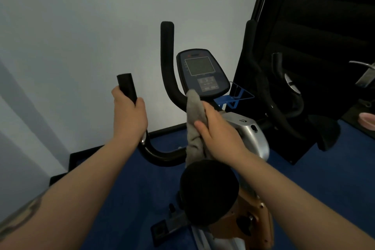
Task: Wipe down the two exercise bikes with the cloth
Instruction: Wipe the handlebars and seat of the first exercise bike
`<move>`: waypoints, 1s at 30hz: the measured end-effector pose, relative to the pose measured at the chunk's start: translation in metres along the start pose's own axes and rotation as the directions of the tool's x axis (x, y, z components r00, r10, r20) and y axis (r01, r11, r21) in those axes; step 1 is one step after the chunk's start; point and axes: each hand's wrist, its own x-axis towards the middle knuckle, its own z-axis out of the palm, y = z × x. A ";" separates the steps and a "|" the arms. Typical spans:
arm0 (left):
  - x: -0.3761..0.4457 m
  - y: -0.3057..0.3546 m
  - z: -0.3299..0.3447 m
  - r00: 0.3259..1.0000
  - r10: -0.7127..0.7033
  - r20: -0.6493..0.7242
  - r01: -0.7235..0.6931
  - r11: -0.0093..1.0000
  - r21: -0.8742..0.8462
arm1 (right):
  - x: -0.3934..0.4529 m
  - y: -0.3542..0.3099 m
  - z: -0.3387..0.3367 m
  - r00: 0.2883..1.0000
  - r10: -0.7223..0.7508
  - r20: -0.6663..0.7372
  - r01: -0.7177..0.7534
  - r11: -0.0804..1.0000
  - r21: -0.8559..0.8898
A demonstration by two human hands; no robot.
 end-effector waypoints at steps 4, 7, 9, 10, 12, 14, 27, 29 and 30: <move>0.001 0.001 0.001 1.000 0.009 -0.012 -0.009 1.000 0.030 | 0.032 -0.009 -0.005 0.994 0.066 0.088 -0.061 0.997 -0.049; 0.000 0.001 0.000 1.000 0.006 -0.001 -0.006 0.999 0.031 | 0.058 -0.024 -0.006 0.989 0.096 0.111 -0.104 0.992 0.069; -0.001 0.002 -0.002 1.000 0.009 0.003 -0.009 0.999 0.034 | 0.046 -0.020 -0.007 0.992 0.072 0.107 -0.084 0.990 0.117; -0.001 0.002 -0.002 1.000 0.006 0.005 -0.006 0.999 0.033 | 0.031 -0.014 -0.009 0.992 0.051 0.118 -0.067 0.987 0.143; -0.001 0.002 -0.002 1.000 -0.005 0.006 0.005 1.000 0.030 | 0.001 -0.001 -0.011 0.993 0.007 0.118 -0.029 0.982 0.189; -0.002 0.002 -0.001 1.000 -0.007 -0.004 0.007 0.999 0.032 | -0.011 0.008 -0.011 0.996 -0.016 0.091 0.003 0.990 0.140; -0.006 0.007 -0.001 1.000 -0.024 0.002 0.024 0.999 0.043 | -0.007 0.004 -0.007 0.999 0.009 0.047 -0.010 1.000 0.027; -0.006 0.007 0.000 1.000 -0.018 -0.019 0.019 0.998 0.066 | 0.005 0.001 -0.007 0.996 0.042 0.076 -0.041 0.999 -0.013; -0.006 0.007 0.000 1.000 -0.010 -0.025 0.012 0.996 0.083 | 0.018 -0.005 -0.006 0.991 0.081 0.104 -0.080 0.997 -0.014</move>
